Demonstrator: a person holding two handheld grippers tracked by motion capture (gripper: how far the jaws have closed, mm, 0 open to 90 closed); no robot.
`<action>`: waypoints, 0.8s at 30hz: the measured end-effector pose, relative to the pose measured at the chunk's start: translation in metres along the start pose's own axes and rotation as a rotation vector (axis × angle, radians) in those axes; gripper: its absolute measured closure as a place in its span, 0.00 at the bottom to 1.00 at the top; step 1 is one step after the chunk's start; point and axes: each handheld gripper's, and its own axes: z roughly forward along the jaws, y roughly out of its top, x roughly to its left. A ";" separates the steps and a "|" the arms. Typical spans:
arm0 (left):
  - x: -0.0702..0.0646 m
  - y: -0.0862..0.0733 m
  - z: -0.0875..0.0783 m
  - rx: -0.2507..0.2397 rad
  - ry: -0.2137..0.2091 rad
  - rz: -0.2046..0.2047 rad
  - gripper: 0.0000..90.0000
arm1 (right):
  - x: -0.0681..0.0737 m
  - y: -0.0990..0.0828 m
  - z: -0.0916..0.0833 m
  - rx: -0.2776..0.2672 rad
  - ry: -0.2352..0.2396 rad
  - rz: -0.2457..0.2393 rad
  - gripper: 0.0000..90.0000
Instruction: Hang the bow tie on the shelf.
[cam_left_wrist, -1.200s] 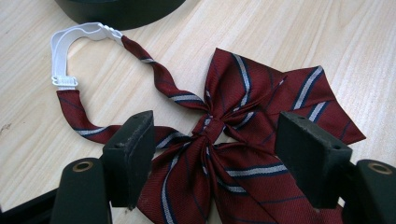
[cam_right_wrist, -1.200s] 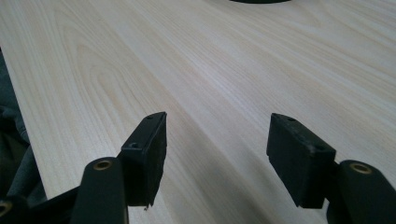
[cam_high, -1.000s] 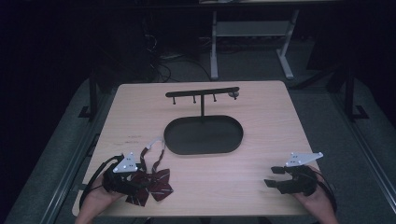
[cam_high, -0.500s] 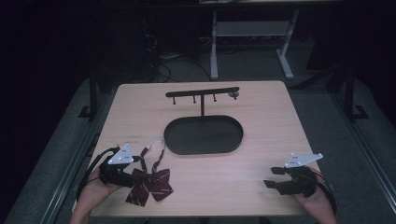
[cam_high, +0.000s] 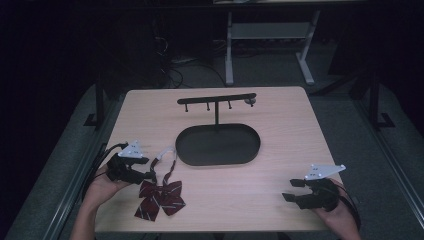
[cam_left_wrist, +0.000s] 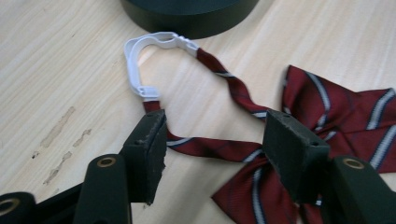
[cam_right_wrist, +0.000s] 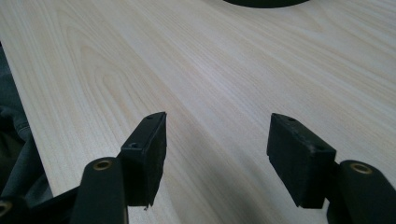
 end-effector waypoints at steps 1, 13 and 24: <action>0.003 0.000 0.001 0.010 0.000 -0.009 0.45 | 0.000 0.000 0.000 -0.001 0.001 -0.007 0.41; 0.024 0.009 0.019 0.041 -0.003 -0.051 0.58 | 0.000 0.000 -0.001 -0.002 -0.001 -0.002 0.41; 0.035 0.006 0.036 0.096 -0.010 -0.088 0.67 | 0.000 0.000 -0.001 -0.002 -0.001 -0.002 0.41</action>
